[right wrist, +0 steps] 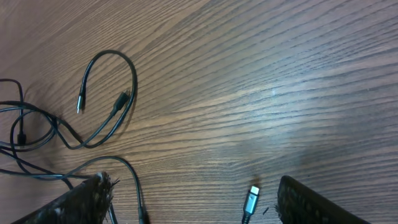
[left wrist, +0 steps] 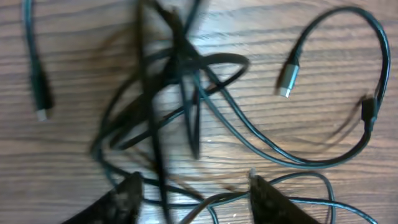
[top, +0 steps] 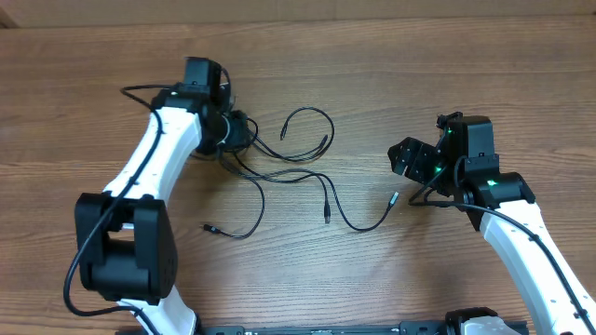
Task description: Untangle cables
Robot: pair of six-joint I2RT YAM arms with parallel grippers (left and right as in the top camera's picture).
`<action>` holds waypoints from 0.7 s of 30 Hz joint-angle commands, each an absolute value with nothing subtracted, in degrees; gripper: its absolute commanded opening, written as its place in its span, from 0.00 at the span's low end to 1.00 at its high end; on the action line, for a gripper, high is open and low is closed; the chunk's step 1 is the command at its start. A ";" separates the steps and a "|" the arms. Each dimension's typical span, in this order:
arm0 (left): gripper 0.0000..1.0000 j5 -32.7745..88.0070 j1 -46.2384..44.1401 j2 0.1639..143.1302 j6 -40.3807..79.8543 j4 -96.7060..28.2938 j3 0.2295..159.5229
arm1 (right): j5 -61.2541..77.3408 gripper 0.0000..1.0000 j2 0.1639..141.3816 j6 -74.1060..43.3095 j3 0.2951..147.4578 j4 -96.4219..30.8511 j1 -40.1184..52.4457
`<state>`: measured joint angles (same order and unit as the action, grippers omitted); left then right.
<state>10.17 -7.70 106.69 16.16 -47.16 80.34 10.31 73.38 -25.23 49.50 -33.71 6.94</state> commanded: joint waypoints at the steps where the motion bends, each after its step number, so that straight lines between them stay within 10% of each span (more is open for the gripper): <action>1: 0.41 7.44 -10.15 108.97 14.79 -46.89 81.10 | 10.59 0.84 72.34 -25.08 51.33 -33.56 7.03; 5: 0.36 7.05 -11.99 108.95 14.76 -45.91 81.19 | 10.59 0.84 72.34 -25.08 51.33 -33.54 7.03; 8: 0.05 7.09 -13.08 108.90 14.76 -45.21 81.62 | 10.59 0.83 72.34 -25.08 51.33 -33.56 7.03; 21: 0.04 28.38 -20.71 100.20 9.74 -49.80 105.32 | 21.74 0.82 72.34 -19.73 51.33 -26.39 7.03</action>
<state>19.92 -17.69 106.19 13.26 -50.43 99.04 13.19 73.38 -24.51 49.50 -28.84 6.94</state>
